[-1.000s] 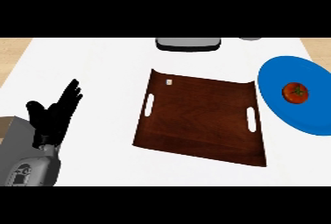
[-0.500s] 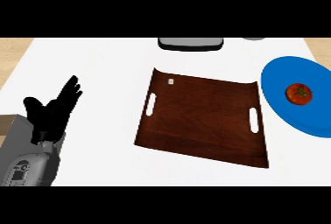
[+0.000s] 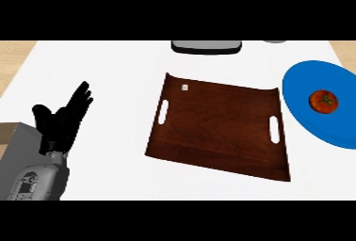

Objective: Pick the tomato from the tray and place it in the plate

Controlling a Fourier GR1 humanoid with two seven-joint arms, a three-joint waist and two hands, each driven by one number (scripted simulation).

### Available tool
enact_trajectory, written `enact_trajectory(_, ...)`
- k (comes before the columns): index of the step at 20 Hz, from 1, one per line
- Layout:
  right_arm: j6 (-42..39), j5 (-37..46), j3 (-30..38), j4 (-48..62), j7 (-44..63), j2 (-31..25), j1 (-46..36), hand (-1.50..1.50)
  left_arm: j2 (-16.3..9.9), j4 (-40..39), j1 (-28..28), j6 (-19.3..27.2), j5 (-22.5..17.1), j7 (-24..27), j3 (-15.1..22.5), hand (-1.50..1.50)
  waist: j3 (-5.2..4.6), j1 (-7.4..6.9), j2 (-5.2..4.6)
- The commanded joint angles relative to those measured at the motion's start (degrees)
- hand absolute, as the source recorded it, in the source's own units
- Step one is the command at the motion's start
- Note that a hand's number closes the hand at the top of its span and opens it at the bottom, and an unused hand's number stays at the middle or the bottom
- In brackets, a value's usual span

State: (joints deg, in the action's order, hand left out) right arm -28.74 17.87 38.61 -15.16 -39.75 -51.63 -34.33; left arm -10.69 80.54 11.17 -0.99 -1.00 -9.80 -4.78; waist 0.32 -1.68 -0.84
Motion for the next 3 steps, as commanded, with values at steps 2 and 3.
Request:
enact_trajectory(2, -3.0, 1.2, -1.9, 1.3, -6.0, 1.0, 0.8, -1.50, 1.8, 0.2, 1.3, 1.4, 0.7, -1.5, 1.1, 0.00, 0.03, -0.25, -0.03)
enact_trajectory(3, -4.4, 1.4, -1.9, 2.1, -6.5, -0.9, 2.5, -1.50, 0.5, 0.6, 0.4, 0.3, 0.4, -1.1, 0.6, 0.00, 0.10, -0.42, -0.14)
